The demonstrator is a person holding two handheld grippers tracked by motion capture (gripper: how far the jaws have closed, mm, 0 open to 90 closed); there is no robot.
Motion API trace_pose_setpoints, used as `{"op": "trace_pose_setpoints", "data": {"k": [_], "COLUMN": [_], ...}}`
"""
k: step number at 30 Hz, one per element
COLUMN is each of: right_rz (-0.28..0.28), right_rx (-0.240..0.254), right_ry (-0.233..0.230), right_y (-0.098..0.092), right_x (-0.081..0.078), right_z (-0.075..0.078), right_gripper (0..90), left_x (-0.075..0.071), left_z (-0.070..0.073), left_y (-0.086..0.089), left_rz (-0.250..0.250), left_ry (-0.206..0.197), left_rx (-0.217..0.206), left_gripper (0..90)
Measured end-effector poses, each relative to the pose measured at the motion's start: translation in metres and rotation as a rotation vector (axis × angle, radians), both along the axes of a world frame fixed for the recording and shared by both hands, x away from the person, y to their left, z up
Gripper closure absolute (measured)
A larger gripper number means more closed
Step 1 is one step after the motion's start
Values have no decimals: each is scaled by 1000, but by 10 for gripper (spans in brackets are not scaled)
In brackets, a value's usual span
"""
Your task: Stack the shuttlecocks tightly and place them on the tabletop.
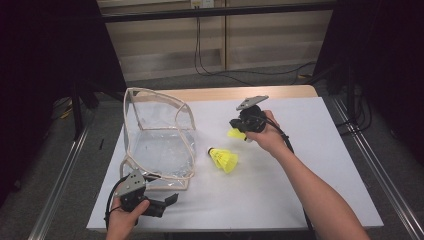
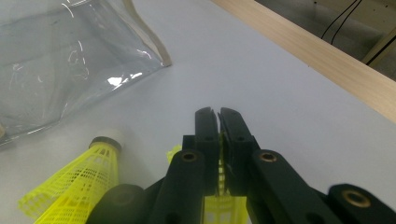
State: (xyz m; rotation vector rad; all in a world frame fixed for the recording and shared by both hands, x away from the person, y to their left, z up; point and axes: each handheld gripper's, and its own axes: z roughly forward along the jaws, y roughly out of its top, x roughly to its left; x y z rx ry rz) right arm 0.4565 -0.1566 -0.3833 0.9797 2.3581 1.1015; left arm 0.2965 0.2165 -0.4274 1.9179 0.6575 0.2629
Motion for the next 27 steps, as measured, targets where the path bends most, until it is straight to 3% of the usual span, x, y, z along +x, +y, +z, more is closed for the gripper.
{"op": "trace_pose_setpoints", "data": {"k": [14,27], "right_rz": [-2,13], "right_rx": [20,33], "right_ry": [5,6], "right_y": [-28,-42], "right_x": [-29,-54], "right_z": [-9,-14], "right_gripper": [859,848], "left_x": [0,0], "left_z": [0,0], "left_y": [0,0], "left_rz": [1,1], "left_ry": [2,1], "left_rx": [3,2], "left_gripper": [39,39]}}
